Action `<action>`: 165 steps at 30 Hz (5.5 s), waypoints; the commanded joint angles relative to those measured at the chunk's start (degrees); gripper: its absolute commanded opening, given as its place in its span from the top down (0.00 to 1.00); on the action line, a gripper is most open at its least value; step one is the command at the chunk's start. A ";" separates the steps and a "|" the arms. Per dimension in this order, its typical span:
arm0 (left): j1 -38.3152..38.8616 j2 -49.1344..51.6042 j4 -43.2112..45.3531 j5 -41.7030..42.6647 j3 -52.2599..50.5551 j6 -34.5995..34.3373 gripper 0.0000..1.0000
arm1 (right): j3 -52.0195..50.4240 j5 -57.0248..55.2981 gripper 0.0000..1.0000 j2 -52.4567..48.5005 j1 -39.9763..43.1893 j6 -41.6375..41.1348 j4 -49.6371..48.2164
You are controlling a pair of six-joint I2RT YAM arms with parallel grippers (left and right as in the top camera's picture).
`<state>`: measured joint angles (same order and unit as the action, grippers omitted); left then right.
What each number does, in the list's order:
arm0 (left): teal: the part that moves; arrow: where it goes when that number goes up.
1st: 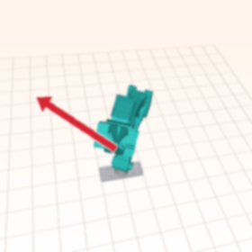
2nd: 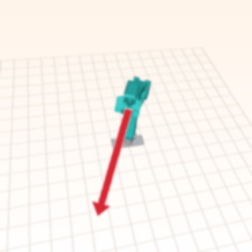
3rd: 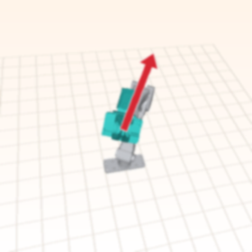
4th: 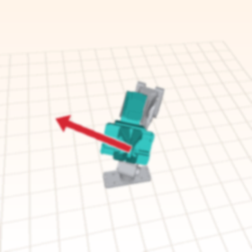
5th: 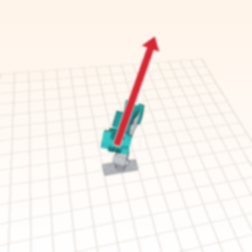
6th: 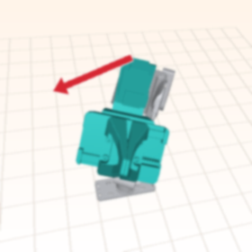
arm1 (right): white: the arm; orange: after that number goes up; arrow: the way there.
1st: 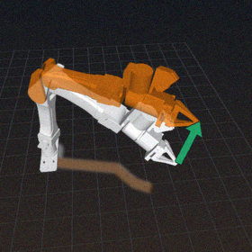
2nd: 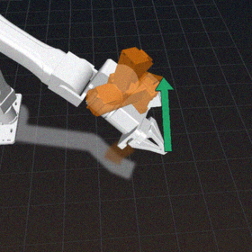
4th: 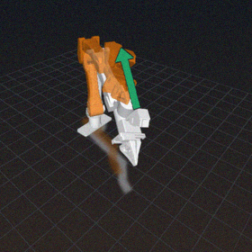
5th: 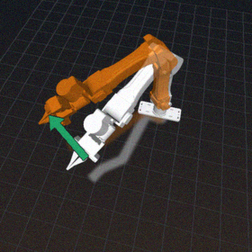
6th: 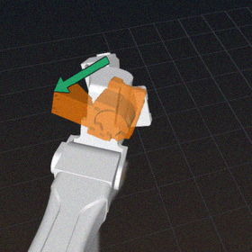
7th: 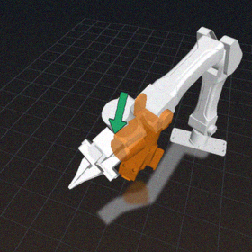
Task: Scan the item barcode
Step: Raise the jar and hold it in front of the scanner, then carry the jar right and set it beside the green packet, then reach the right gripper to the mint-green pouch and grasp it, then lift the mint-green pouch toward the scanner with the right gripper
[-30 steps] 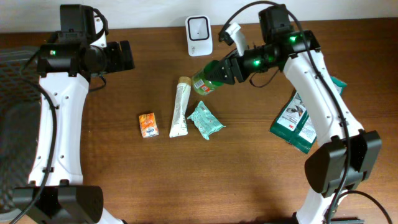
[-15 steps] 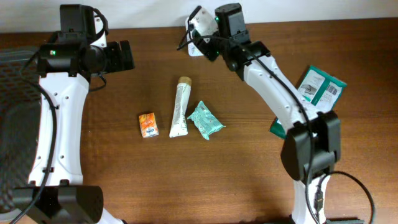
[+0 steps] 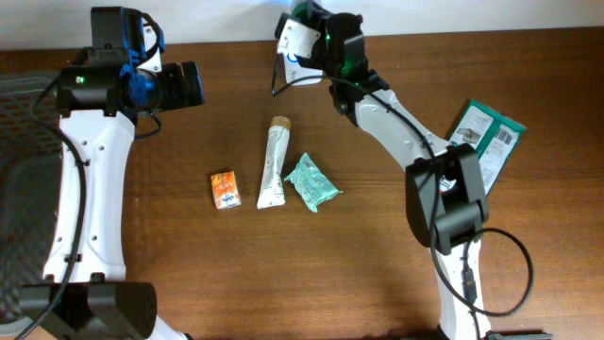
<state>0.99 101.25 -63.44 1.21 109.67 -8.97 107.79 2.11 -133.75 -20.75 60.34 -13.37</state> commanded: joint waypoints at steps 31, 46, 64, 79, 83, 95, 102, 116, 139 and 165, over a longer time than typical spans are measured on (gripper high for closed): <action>-0.04 0.02 0.11 -0.17 0.09 0.33 0.01 | 0.98 6.64 0.48 12.87 -0.61 -19.61 13.81; -0.04 0.02 0.09 -0.17 0.09 0.33 0.01 | 0.74 13.75 0.48 22.53 3.61 -26.56 63.04; -0.04 0.02 0.11 -0.17 0.09 0.33 0.01 | 0.22 13.46 0.49 6.93 26.67 -29.31 68.37; -0.04 0.02 0.11 -0.17 0.09 0.33 0.01 | 1.16 10.78 0.02 5.66 31.28 -29.35 64.65; -0.04 0.02 0.11 -0.17 0.09 0.33 0.01 | 3.63 10.95 0.02 8.59 31.19 -29.44 65.51; -0.04 0.02 0.11 -0.17 0.11 0.33 0.01 | 18.43 27.43 0.02 18.01 25.18 -61.07 81.02; -0.04 0.02 0.09 -0.17 0.09 0.33 0.01 | 12.66 32.76 0.33 16.85 15.21 -61.05 85.24; -0.04 0.02 0.11 -0.17 0.09 0.33 0.01 | -13.38 23.21 0.82 15.91 -8.48 -78.82 68.94; -0.04 0.02 0.11 -0.17 0.09 0.33 0.01 | -23.89 19.26 0.77 15.96 -1.18 -81.57 64.54; -0.04 0.02 0.09 -0.17 0.11 0.33 0.01 | -16.63 30.49 0.21 9.53 6.88 -48.35 61.29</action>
<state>0.99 101.25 -63.44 1.21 109.67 -8.97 90.43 30.76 -122.52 -13.21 10.09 48.58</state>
